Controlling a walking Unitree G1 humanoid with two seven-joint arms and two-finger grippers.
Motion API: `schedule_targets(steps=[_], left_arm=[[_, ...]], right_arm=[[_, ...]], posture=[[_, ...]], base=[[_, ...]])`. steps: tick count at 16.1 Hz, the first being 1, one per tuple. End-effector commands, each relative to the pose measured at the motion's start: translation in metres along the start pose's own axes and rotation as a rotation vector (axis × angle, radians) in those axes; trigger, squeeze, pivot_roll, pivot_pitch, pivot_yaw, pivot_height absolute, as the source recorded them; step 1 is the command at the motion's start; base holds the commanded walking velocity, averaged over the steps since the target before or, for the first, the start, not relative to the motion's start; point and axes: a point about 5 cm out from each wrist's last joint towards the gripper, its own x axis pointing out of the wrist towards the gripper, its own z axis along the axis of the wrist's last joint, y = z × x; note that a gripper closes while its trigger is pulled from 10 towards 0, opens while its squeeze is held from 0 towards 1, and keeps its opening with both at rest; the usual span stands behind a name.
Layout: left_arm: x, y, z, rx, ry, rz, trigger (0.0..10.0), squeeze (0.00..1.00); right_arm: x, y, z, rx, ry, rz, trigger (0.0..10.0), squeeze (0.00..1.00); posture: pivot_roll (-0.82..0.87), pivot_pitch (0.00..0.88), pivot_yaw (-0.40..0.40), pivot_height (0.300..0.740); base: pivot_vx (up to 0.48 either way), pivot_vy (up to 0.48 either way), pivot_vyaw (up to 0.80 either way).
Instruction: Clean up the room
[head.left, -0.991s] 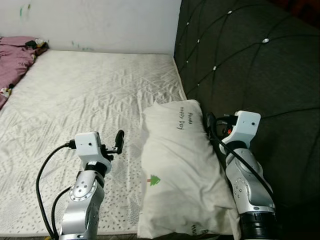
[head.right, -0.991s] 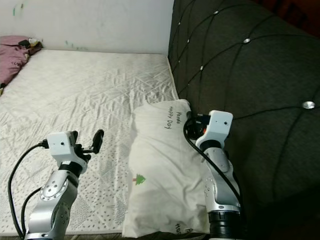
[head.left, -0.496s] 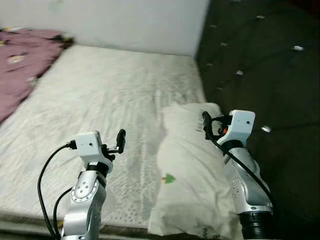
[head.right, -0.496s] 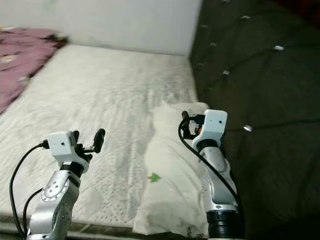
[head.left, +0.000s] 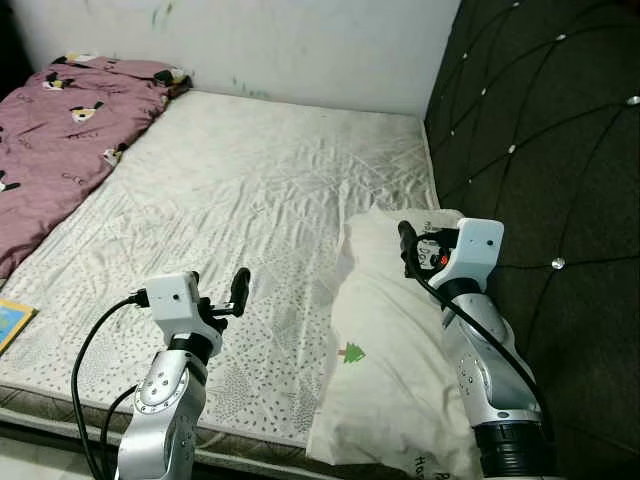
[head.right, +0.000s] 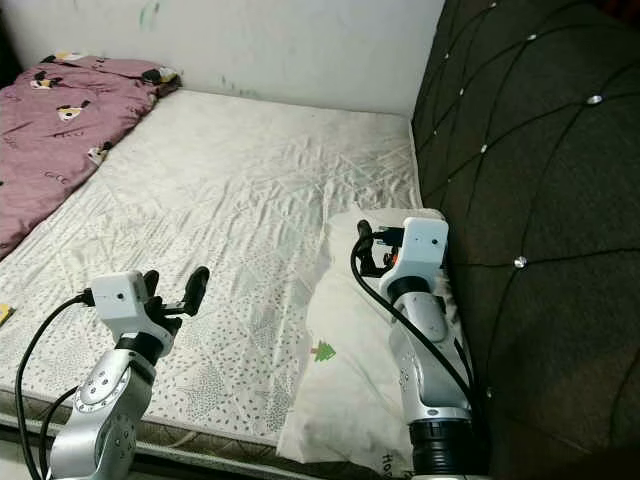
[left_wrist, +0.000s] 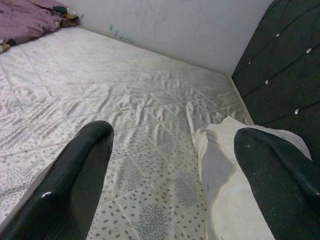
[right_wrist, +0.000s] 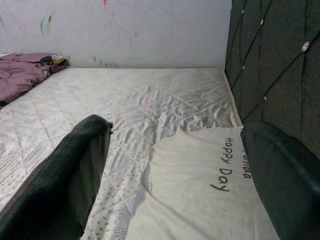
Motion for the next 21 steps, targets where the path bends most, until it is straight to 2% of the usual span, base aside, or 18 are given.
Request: schedule_targets(steps=[1, 7, 12, 21], left_arm=[[0.002, -0.002, 0.002, -0.004, -0.002, -0.008, 10.0, 0.0], [0.003, -0.001, 0.002, 0.035, 0.0, 0.011, 10.0, 0.0], [0.004, 0.0, 0.005, 0.077, -0.048, 0.026, 10.0, 0.0], [0.006, 0.0, 0.006, 0.082, -0.084, 0.03, 10.0, 0.0]], right_arm=[[0.002, 0.0, 0.005, 0.005, -0.014, 0.001, 10.0, 0.0], [0.004, 0.001, 0.008, 0.019, -0.024, -0.002, 10.0, 0.0], [0.004, 0.003, 0.008, 0.034, -0.029, 0.009, 10.0, 0.0], [0.007, 0.01, 0.005, 0.023, -0.01, 0.041, 10.0, 0.0]], posture=[[0.02, 0.019, -0.048, 0.74], [0.02, 0.022, -0.046, 0.74], [0.02, 0.017, -0.047, 0.74], [0.02, 0.0, -0.051, 0.74]], base=[[0.0, 0.364, 0.0], [0.0, 0.421, 0.0], [0.0, 0.48, 0.0], [0.0, 0.48, 0.0]])
